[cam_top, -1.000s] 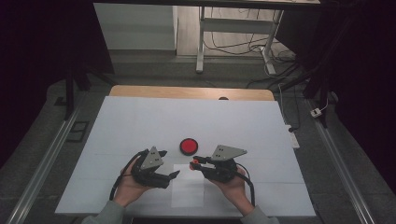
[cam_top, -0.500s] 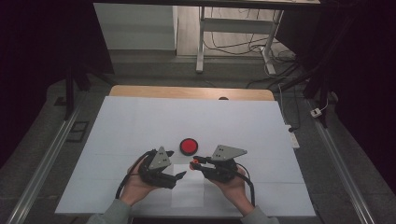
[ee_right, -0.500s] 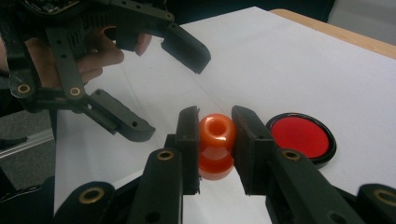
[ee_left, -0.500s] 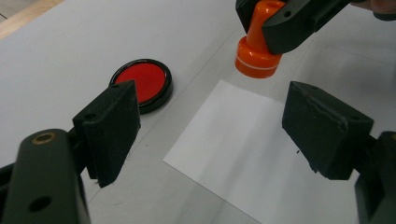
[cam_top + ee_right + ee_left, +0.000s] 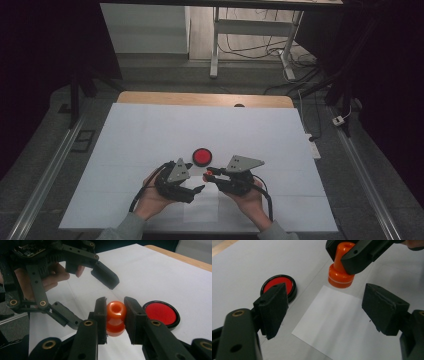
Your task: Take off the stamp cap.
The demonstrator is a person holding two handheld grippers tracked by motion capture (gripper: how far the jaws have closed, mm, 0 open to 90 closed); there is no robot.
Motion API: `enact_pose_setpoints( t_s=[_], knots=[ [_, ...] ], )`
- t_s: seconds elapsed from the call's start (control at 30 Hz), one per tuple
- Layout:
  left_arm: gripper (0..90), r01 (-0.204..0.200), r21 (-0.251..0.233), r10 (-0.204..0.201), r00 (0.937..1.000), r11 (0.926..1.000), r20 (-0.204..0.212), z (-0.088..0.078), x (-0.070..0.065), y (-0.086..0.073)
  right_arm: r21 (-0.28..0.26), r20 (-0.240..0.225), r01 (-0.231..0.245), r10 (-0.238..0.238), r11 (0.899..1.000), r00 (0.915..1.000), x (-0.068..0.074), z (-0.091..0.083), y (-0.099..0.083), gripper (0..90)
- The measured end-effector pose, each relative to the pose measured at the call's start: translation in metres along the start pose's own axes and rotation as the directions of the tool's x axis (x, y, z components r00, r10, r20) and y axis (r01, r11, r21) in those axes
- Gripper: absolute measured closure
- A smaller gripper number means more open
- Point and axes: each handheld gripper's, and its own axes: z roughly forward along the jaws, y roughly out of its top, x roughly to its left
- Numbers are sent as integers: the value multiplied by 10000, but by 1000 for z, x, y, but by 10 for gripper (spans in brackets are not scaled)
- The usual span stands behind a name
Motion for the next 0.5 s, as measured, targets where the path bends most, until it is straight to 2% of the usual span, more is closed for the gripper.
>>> enact_pose_setpoints(
  t_s=[0.5],
  knots=[
    [260, -138, 70, 136, 9998, 9999, 160, 10, -5, 5, -109, 34, 68, -68, 9999, 10000, 1, -1, 1, 724]
  ],
)
